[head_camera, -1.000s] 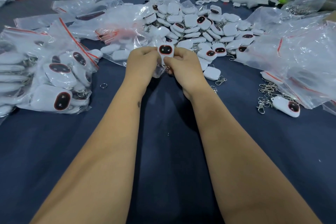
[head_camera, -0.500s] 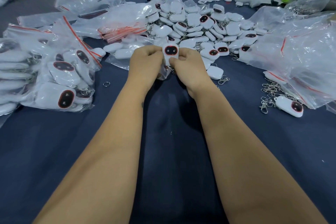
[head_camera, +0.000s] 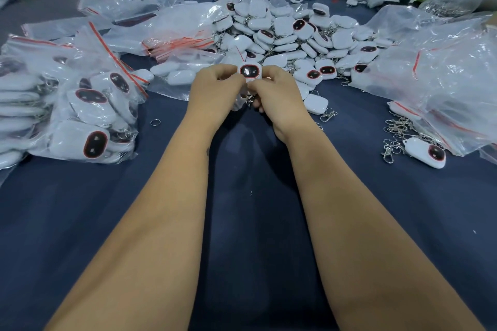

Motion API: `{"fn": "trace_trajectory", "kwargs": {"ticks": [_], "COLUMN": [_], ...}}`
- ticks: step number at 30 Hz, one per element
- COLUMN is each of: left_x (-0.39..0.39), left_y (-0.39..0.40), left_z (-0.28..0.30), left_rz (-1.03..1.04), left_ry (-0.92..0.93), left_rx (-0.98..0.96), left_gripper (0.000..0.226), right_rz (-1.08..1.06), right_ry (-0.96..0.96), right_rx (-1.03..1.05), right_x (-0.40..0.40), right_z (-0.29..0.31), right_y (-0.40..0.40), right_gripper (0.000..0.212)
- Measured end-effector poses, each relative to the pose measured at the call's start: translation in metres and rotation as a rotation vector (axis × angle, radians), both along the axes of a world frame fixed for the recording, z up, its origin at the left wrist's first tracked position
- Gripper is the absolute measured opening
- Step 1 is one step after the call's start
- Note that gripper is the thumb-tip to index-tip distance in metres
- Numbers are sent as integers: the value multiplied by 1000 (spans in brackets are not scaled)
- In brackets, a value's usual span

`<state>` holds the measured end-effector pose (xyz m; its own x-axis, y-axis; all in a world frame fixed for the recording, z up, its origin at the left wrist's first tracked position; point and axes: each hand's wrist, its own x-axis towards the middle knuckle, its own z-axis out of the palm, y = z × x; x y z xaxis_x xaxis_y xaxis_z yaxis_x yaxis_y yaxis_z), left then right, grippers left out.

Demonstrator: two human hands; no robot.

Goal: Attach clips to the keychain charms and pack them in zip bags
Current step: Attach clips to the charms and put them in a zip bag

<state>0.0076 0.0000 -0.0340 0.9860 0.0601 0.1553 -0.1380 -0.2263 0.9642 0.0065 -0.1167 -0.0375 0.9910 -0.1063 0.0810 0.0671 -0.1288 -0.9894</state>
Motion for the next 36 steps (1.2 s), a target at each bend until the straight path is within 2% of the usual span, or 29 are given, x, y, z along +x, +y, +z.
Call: {"fn": "trace_trajectory", "kwargs": {"ticks": [2,6,15,20,26,31,36], "left_x": [0,2,2,4,4,0,0], "left_y": [0,2,2,3,2,-1,-1], "left_z": [0,-3,-2,-2,-2,-1,-2], "left_rz": [7,13,-27,-8,15,26,31], "left_ry": [-11,-36,-11,-2,-1,-28,-37], "left_rx": [1,-6,-49,-72,-31,13,16], "left_gripper": [23,20,22,16,18,31,25], "right_rz": [8,15,8,12,27,41,35], "right_ry": [-5,-8,-28,-22,-21,-11,-16], "right_rx": [21,4,24,18,15,16,25], "right_x": [-1,-1,-5,-4,-3,-4,-4], "right_z": [1,2,3,3,2,2,2], "right_y": [0,1,-1,0,0,1,1], "right_gripper": [12,5,15,9,14,12,11]}}
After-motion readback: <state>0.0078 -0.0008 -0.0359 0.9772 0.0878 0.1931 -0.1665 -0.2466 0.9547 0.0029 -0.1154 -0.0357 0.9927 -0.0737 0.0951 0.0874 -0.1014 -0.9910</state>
